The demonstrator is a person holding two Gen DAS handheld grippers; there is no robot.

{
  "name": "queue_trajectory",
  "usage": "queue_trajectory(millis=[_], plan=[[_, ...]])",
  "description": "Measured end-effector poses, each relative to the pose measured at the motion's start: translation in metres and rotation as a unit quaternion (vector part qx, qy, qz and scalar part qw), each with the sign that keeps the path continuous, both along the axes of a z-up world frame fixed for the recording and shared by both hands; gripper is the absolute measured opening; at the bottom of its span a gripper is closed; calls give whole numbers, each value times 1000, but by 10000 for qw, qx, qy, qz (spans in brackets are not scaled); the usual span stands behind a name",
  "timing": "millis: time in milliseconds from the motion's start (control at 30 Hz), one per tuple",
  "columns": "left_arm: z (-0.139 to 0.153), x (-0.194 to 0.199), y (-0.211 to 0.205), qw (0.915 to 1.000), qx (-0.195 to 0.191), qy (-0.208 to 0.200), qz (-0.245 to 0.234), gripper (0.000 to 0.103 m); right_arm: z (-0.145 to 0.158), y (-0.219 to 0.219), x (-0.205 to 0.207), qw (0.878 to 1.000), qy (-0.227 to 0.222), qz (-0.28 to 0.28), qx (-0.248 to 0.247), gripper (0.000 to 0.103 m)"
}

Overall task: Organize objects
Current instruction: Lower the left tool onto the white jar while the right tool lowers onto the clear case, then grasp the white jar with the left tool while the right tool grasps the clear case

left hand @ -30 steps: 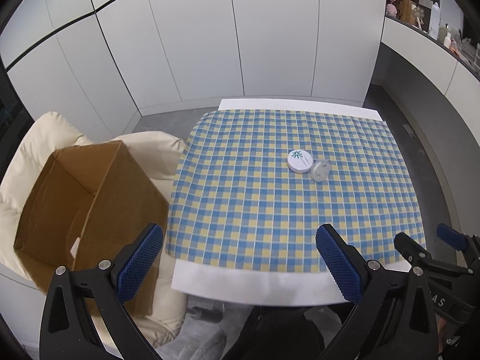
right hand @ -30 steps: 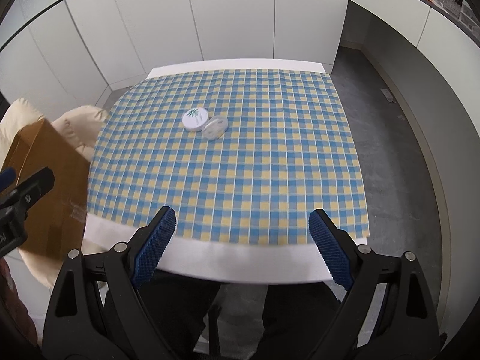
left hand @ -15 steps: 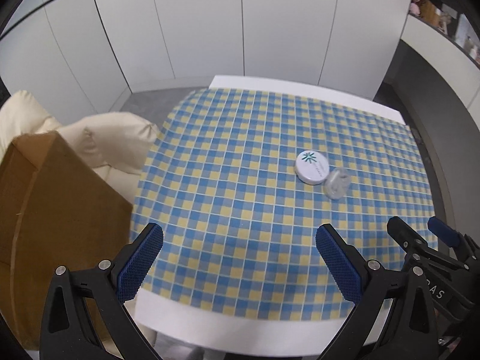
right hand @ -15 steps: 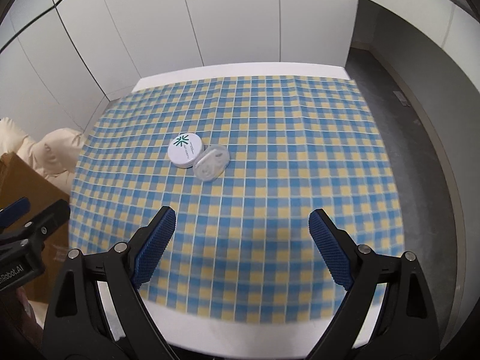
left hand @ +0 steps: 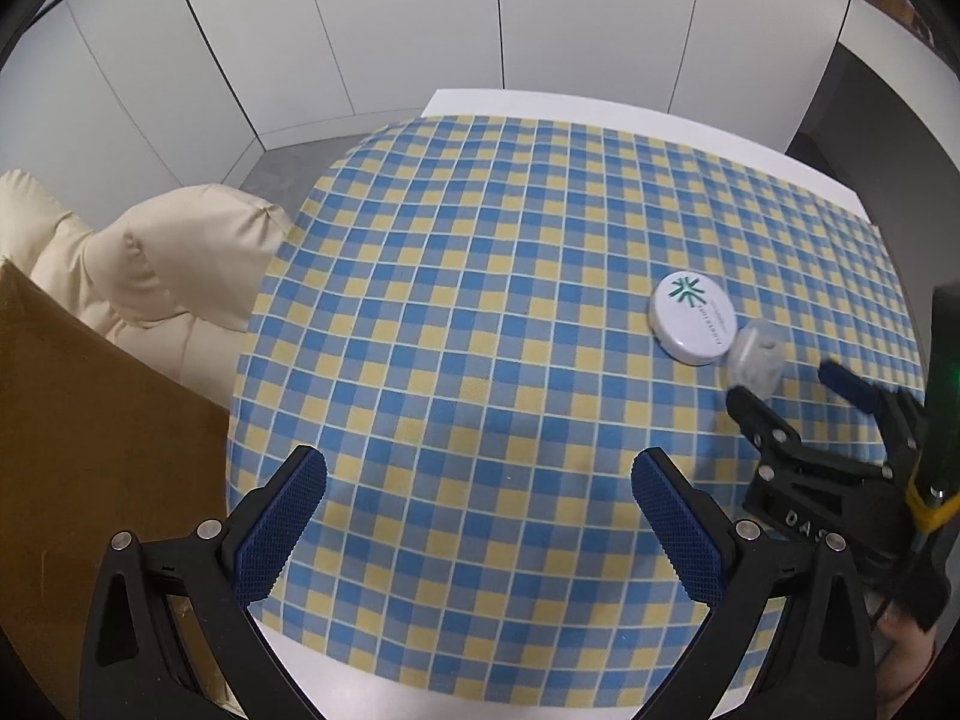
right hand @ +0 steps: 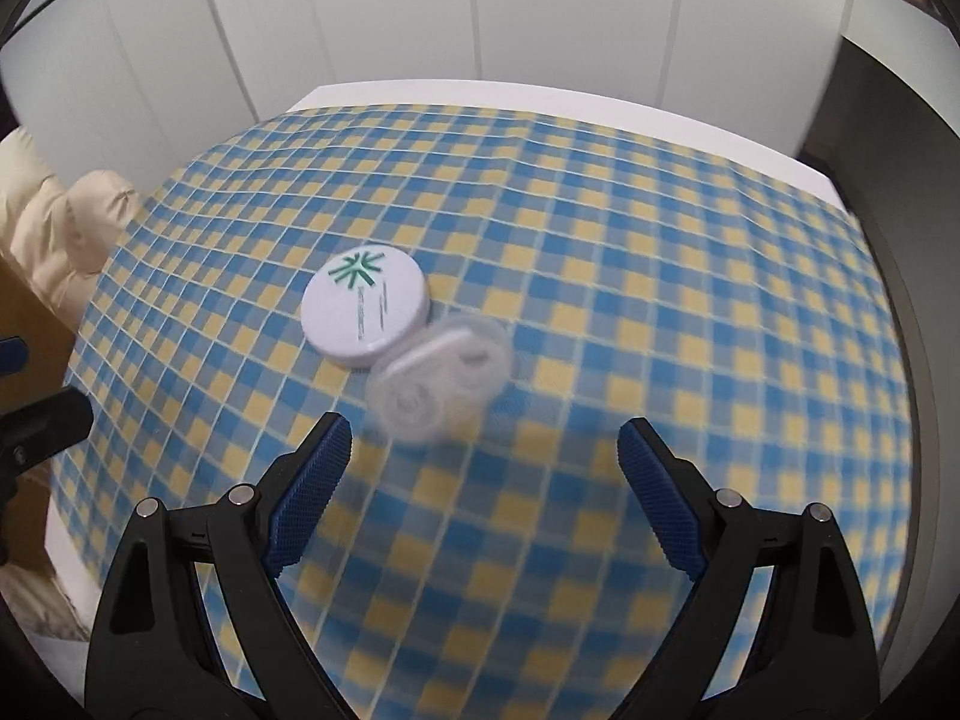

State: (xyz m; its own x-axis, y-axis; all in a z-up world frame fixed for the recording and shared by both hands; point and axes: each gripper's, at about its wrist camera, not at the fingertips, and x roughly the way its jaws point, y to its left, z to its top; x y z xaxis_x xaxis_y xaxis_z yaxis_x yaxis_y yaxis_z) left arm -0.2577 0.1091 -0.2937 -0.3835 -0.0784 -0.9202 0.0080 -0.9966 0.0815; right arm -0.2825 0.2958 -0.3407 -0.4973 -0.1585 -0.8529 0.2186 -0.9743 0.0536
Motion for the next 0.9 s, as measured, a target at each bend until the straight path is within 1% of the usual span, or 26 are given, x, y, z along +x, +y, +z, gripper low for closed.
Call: queue_trajectory(millis=[33, 67, 100, 133, 167, 233, 333, 400, 433, 567, 633, 700, 767, 800, 833, 900], plan=[[-3, -2, 0, 10000, -35, -21, -10, 102, -3, -3, -4, 9999, 49, 95, 102, 86], [-4, -3, 1, 10000, -58, -34, -21, 102, -5, -6, -6, 9996, 75, 188, 187, 75], [-7, -4, 2, 10000, -79, -43, -35, 102, -4, -10, -5, 9990, 178, 277, 310, 68], [-8, -6, 3, 9999, -103, -52, -51, 102, -3, -11, -5, 9985, 264, 390, 279, 58], [-11, -8, 6, 9999, -142, -61, -77, 102, -3, -10, -6, 9988, 241, 368, 237, 58], [-16, -13, 11, 9997, -171, -112, -118, 102, -3, -3, -4, 9994, 278, 127, 165, 58], [-26, -22, 22, 9995, 44, -247, -170, 102, -2, 17, -1, 9995, 189, -266, -28, 58], [-32, -29, 35, 9994, 92, -261, -223, 102, -1, 29, 0, 9984, 175, -543, -37, 58], [-35, -33, 44, 9992, 95, -256, -279, 102, 0, 38, 2, 9969, 157, -765, -47, 58], [-44, -46, 74, 9986, 138, -187, -471, 102, -1, 60, 5, 9917, 56, -1279, -135, 58], [-51, -54, 87, 9987, 56, -138, -494, 102, -1, 63, 4, 9910, 33, -1333, -108, 58], [-60, -66, 95, 9990, -30, -220, -397, 103, -3, 68, 7, 9909, 6, -1345, -105, 58], [-61, -73, 96, 9994, 113, -149, -290, 102, -5, 72, 9, 9909, 2, -1341, -87, 58], [-62, -76, 97, 9994, 103, -177, -275, 103, -2, 80, 6, 9912, 9, -1325, -71, 58], [-61, -79, 98, 9994, 136, -160, -261, 102, -3, 80, 6, 9916, 20, -1289, -33, 58], [-60, -85, 96, 9995, 244, -96, -202, 97, -3, 71, 4, 9917, 28, -1288, -12, 58]])
